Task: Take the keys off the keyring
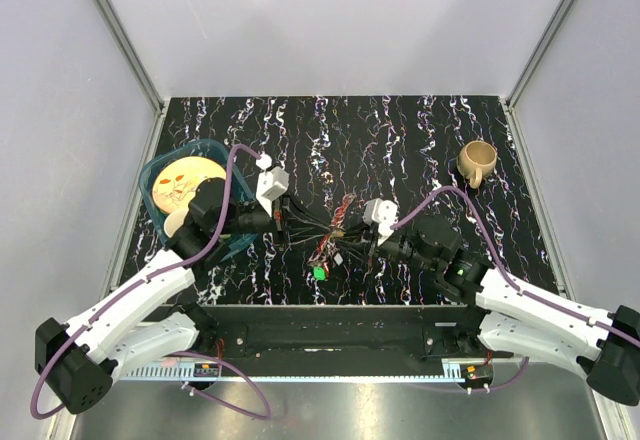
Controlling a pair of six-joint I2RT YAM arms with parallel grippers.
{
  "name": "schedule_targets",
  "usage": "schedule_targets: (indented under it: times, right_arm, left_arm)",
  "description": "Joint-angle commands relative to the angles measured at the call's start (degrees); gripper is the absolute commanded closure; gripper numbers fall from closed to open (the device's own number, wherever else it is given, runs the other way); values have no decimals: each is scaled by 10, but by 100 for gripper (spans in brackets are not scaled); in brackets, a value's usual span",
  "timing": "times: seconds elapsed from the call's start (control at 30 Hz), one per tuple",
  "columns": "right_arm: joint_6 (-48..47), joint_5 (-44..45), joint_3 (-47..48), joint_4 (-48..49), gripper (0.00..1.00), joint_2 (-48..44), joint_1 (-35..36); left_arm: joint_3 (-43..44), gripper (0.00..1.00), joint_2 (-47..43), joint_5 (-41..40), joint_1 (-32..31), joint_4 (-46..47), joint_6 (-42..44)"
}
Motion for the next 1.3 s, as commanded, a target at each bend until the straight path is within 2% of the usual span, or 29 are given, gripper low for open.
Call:
schedule_targets:
  times: [0.0,0.07,0.3,0.63,1.07,1.27]
  right_arm:
    - [5,33,2,51,94,-23,0]
    - [12,42,-4,48,100,-35,0]
    - [9,76,2,5,100,-58,0]
    - [-2,85,38,-24,100,-36,0]
    - [25,102,93,-74,100,11,-1]
    - [51,114,121,-87,100,40,-1]
  left_arm:
    - [36,100,-9,3,0,-1,28]
    - [42,100,-12,-22,0,-36,52]
    - [65,100,-9,-83,0,-120,115]
    - [75,100,-4,-107,-1,-192,193]
    - [69,100,-9,-111,-4,-214,233]
    - [62,100,5,-140,-9,-214,242]
